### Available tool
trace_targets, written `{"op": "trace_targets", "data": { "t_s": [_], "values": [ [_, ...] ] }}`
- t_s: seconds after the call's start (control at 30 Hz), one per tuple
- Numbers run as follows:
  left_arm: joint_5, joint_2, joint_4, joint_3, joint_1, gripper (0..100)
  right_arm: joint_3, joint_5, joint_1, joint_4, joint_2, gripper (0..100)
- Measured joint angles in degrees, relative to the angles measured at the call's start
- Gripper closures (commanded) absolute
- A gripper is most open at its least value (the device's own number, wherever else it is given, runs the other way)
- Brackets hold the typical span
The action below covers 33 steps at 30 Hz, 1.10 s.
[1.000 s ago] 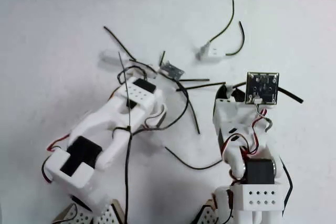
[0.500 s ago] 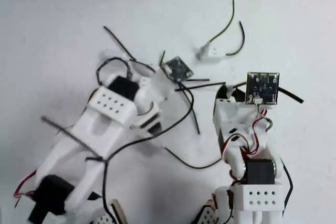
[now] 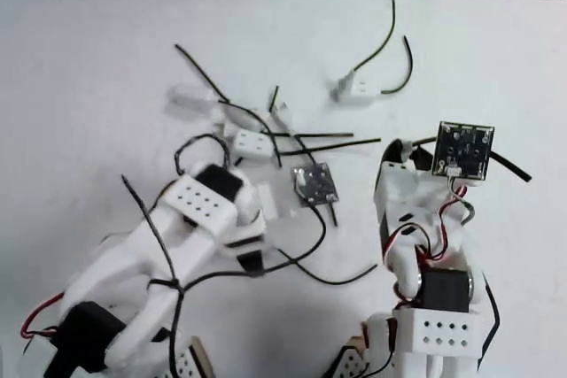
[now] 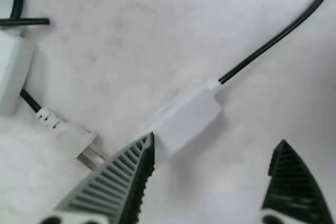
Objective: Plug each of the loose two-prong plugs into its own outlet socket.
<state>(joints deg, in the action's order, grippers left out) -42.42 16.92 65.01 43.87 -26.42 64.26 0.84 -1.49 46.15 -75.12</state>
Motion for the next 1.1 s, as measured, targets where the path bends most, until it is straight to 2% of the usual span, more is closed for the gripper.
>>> {"op": "trace_targets", "data": {
  "t_s": [0.1,0.2,0.57,0.7,0.87,1.03,1.1],
  "values": [
    [0.0,0.1,-2.6,1.4,-0.9,66,0.0,0.0,0.0,0.0,0.0,98.0],
    [0.0,0.2,-4.1,2.6,-1.0,70,0.0,0.0,0.0,0.0,0.0,98.0],
    [0.0,0.8,-4.9,3.5,-1.5,78,0.0,0.0,0.0,0.0,0.0,98.0],
    [0.0,2.0,-4.0,5.4,-5.0,78,0.0,0.0,0.0,0.0,0.0,98.0],
    [0.0,3.3,0.9,5.6,-8.8,78,0.0,0.0,0.0,0.0,0.0,98.0],
    [0.0,2.7,3.0,4.7,-9.3,69,0.0,0.0,-0.8,0.0,0.0,98.0],
    [0.0,2.7,3.2,4.1,-9.2,68,0.0,0.0,-0.6,0.0,0.0,98.0]
  ]
}}
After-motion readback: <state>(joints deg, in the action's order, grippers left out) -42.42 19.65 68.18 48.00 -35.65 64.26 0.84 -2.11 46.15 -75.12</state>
